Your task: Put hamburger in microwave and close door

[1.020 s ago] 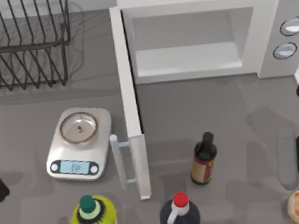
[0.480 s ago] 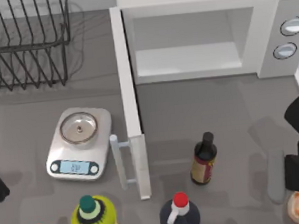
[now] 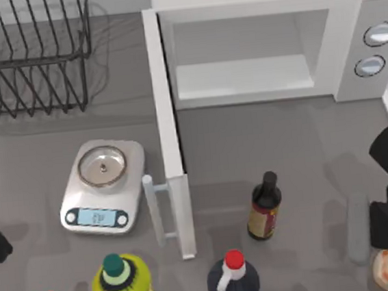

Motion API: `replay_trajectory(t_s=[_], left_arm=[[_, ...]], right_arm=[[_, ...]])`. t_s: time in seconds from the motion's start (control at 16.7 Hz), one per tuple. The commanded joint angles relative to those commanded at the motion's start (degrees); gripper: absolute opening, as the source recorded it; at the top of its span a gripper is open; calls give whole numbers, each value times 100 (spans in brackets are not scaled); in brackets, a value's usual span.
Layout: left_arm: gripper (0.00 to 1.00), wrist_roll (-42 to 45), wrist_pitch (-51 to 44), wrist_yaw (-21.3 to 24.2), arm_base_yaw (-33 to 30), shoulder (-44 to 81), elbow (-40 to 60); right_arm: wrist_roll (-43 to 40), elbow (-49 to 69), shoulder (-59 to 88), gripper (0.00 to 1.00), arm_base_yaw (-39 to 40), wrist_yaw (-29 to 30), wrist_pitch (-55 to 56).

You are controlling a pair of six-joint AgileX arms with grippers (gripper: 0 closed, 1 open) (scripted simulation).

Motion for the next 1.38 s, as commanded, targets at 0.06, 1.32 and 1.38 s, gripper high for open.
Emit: replay_trajectory(t_s=[0.06, 1.32, 1.38], left_arm=[[100, 0, 0, 0, 0, 0, 0], [100, 0, 0, 0, 0, 0, 0], [100, 0, 0, 0, 0, 0, 0]], right_arm=[[0, 0, 0, 77, 0, 0, 0], [71, 332, -443, 0, 0, -72, -695], [58, 443, -489, 0, 4, -73, -833]])
